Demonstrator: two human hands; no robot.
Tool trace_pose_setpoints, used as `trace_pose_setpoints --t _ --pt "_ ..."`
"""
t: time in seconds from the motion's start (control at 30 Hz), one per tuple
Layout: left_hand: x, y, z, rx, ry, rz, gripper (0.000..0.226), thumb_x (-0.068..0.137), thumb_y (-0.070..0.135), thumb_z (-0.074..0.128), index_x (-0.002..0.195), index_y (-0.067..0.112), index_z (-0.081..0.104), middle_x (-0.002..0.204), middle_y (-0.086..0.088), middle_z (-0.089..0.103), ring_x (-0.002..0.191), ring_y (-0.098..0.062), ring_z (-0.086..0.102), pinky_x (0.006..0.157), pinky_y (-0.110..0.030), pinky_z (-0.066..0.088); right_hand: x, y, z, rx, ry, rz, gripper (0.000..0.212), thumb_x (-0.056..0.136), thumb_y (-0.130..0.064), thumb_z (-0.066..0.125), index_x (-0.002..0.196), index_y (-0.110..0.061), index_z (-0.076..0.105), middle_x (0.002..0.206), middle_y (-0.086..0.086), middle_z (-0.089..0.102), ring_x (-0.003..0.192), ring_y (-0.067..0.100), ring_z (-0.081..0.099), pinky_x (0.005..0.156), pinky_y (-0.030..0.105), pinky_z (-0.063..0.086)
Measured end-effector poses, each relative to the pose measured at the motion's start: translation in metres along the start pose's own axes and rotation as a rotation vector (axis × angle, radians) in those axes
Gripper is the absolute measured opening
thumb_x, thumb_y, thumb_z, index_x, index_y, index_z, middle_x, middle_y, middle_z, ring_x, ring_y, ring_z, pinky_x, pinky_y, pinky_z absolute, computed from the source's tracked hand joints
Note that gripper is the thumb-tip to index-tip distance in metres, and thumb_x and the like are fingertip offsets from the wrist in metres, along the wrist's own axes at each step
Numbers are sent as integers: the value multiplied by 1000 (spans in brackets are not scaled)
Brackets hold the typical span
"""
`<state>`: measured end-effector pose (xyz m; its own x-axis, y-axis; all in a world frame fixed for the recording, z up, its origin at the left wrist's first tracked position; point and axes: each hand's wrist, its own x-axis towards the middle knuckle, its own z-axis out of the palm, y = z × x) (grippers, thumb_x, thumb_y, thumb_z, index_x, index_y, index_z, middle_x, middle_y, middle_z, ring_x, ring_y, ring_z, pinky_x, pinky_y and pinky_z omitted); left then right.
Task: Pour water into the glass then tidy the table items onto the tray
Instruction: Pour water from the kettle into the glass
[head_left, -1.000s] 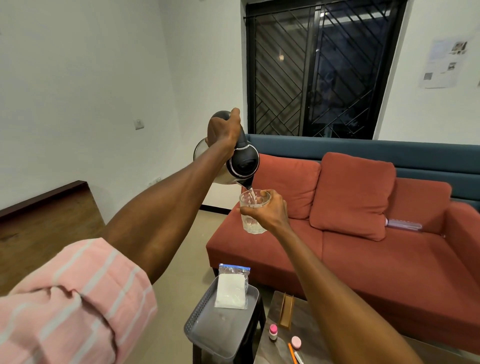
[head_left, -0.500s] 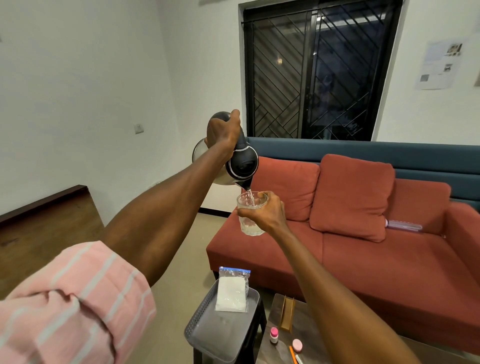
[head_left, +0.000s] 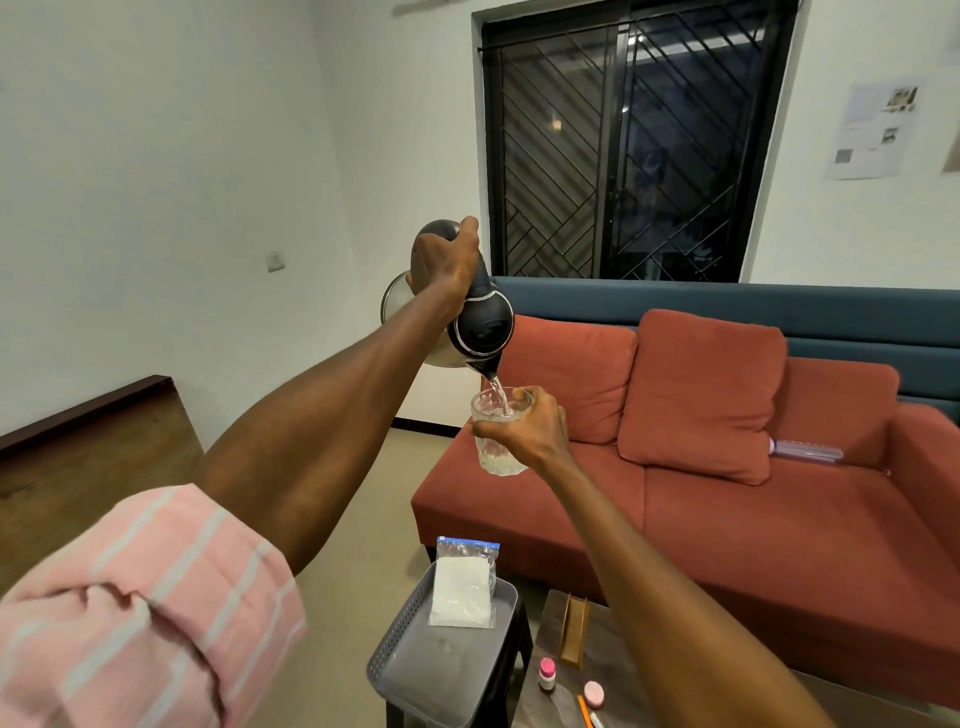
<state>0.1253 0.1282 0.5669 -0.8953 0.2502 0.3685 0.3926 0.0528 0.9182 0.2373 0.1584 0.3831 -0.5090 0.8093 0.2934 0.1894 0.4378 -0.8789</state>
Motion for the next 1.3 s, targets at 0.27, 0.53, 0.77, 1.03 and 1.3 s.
trace_pose_setpoints --t 0.27,0.53,0.77,1.03,1.3 --pt "-2 3 2 10 -4 7 49 75 58 47 88 15 68 85 -2 74 87 -24 67 92 -45 51 -1 -1 -3 -6 -5 2 89 30 -69 76 105 -22 60 94 -10 62 95 17 63 79 32 54" --pt "-6 5 4 23 -1 3 52 72 61 45 88 16 67 87 -2 74 88 -25 67 94 -46 50 -4 -3 -8 -15 -11 12 99 31 -69 76 114 -17 62 105 -2 69 100 20 63 85 36 55" --pt "-11 7 3 32 -3 0 54 69 62 44 89 17 66 86 -2 73 87 -26 67 91 -45 51 -9 -6 -13 3 -30 12 101 31 -69 77 116 -17 61 108 -1 68 102 20 62 86 37 56" --pt "-18 11 1 41 -6 11 52 72 60 45 93 16 66 87 -3 74 90 -26 66 93 -46 49 -12 -8 -16 5 -36 14 102 29 -69 76 115 -17 61 106 -2 68 101 20 62 86 38 56" --pt "-24 13 -1 -18 0 -14 38 73 55 48 76 21 63 82 -3 74 84 -26 67 90 -46 52 -14 -5 -23 12 -44 2 99 33 -65 80 116 -16 60 109 0 67 105 23 62 90 42 55"
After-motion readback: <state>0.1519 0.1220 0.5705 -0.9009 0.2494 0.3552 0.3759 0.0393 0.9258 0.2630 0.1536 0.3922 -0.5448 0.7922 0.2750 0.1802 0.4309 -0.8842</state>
